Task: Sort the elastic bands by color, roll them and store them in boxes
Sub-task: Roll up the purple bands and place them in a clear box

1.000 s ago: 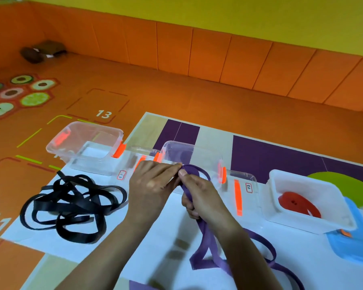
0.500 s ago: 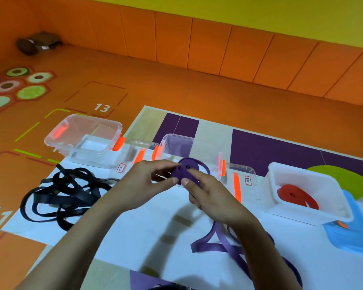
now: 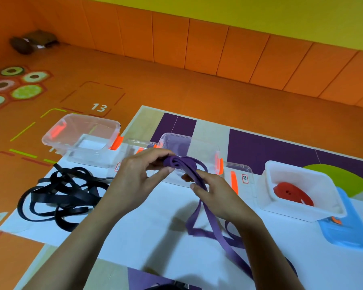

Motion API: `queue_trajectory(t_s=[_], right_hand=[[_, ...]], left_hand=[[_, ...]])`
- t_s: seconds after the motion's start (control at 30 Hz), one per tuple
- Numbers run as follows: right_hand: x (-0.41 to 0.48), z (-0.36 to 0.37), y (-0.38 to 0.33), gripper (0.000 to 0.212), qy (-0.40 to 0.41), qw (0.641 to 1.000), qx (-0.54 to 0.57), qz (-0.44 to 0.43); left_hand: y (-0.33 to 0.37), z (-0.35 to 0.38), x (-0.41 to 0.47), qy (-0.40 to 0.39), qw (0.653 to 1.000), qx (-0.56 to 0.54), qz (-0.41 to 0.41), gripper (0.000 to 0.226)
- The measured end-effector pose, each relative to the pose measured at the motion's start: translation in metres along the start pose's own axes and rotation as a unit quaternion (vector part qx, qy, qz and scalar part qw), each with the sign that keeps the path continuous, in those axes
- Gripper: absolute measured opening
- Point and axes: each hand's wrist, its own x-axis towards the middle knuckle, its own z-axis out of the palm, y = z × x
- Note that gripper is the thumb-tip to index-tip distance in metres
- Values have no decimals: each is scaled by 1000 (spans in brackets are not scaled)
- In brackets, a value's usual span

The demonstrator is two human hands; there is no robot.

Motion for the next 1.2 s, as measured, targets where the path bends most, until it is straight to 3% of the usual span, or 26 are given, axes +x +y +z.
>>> queue_trajectory(t_s=[0.13, 0.3, 0.37, 0.43, 0.5, 0.6, 0.73, 0.9, 1.0, 1.2], right_hand=[[0, 0, 10, 34, -62, 996, 34, 53], [-1, -22, 0, 46, -153, 973, -125, 118], [-5, -29, -10, 70, -140, 980, -117, 81], [-8, -29, -25, 86, -91, 995, -30, 8], [-6, -21, -37, 78, -65, 996, 27, -58], [1, 3, -44, 44, 6, 993, 90, -82], [-8, 27, -53, 41, 89, 979, 175, -62], [-11, 38, -60, 23, 73, 984, 145, -71], [-10, 39, -61, 20, 90, 981, 154, -78], [-13, 27, -57, 19, 36, 980, 177, -86]], left_hand=[[0, -6, 6, 3, 1000, 2, 8, 26], [2, 7, -6, -19, 999, -31, -26, 27], [5, 6, -7, -28, 999, -35, -26, 27], [9, 4, -5, -43, 998, -33, -19, 27], [13, 2, -4, -49, 998, -36, -12, 28], [14, -1, -3, -14, 1000, -25, 2, 27], [14, -1, -6, 38, 999, 18, 19, 26], [10, 6, -13, 85, 993, 73, 38, 26], [14, 13, -20, 113, 990, 84, 25, 25], [18, 21, -24, 139, 987, 80, 11, 23]])
